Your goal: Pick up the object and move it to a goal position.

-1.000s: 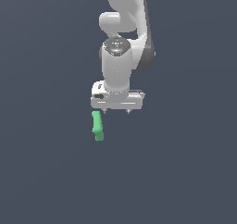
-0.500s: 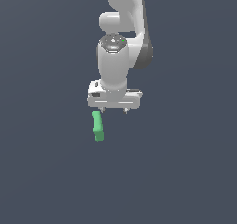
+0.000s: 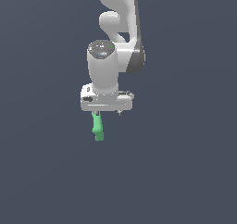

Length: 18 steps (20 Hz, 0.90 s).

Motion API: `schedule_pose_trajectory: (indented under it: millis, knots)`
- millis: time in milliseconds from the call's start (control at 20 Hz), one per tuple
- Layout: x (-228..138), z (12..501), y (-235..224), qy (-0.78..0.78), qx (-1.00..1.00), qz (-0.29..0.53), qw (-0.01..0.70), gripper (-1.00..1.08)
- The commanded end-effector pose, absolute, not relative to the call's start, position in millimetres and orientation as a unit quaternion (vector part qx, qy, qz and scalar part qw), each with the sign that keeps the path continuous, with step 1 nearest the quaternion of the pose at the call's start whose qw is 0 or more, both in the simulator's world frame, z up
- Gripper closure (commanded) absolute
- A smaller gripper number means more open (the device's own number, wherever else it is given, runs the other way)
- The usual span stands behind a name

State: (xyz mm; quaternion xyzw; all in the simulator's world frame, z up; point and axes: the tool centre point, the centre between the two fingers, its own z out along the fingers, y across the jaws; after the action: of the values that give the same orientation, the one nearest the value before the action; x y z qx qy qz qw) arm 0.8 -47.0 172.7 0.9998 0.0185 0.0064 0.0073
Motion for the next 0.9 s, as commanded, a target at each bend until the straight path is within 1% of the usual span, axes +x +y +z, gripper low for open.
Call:
schedule_pose_trajectory:
  millis: [0,450,850]
  knots:
    - [1.7,167.3,-59.0,0.032,0.999,0.005,0.006,-0.92]
    - [3.1,150.6,-95.8,0.077,0.997,0.001,0.002,-0.92]
    - [3.0,145.8,-106.3,0.089,0.996,0.0,0.0,-0.92]
